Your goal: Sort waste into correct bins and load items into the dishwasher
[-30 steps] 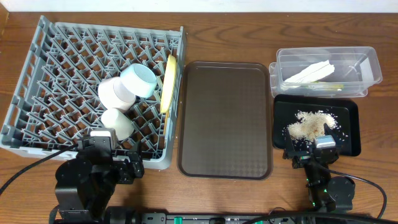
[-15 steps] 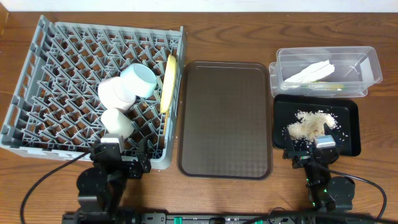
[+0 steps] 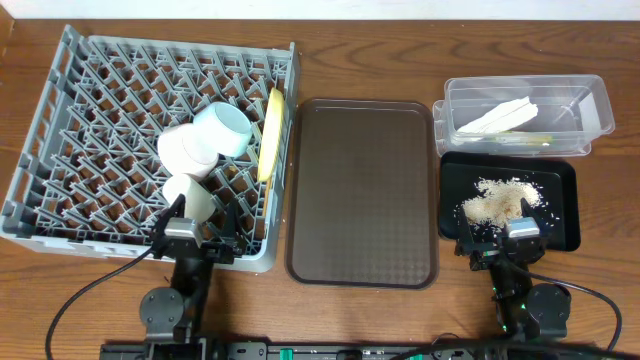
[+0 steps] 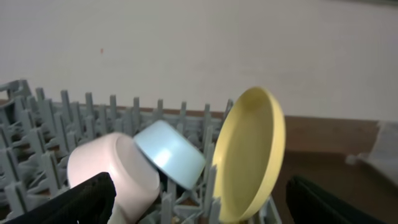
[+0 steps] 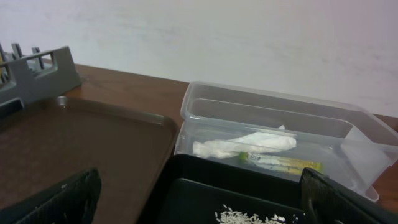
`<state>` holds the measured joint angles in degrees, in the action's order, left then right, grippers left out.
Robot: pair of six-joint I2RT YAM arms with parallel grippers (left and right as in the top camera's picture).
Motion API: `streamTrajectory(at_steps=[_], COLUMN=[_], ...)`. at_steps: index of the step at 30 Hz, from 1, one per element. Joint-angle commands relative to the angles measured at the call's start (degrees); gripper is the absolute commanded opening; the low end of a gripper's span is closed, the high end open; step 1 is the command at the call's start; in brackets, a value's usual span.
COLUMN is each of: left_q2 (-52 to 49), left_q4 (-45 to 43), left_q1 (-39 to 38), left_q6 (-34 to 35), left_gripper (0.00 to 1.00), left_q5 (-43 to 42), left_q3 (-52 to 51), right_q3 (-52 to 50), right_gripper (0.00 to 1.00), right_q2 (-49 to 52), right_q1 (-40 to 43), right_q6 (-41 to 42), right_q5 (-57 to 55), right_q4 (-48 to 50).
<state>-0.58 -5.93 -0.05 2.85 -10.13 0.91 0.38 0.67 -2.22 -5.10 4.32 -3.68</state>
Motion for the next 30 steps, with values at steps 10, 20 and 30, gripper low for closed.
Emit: streamTrajectory(at_steps=[10, 20, 30], left_q2=[0.5, 0.5, 0.5], left_q4=[9.4, 9.4, 9.4], left_q1=[0.1, 0.1, 0.1], left_q6=[-2.2, -2.2, -2.2], left_gripper=[0.91, 0.9, 0.91], left_q5=[3.3, 3.3, 3.3], left_q3=[-0.7, -0.7, -0.7], right_q3=[-0.1, -0.1, -0.1], right_gripper=[0.99, 0.99, 0.99], right_q2=[-0.3, -0.3, -0.3], right_q1=[-0.1, -0.1, -0.1], right_q6=[-0.7, -0.7, -0.7], right_q5=[0.4, 0.4, 0.4], right_q4=[-0.2, -0.2, -0.2])
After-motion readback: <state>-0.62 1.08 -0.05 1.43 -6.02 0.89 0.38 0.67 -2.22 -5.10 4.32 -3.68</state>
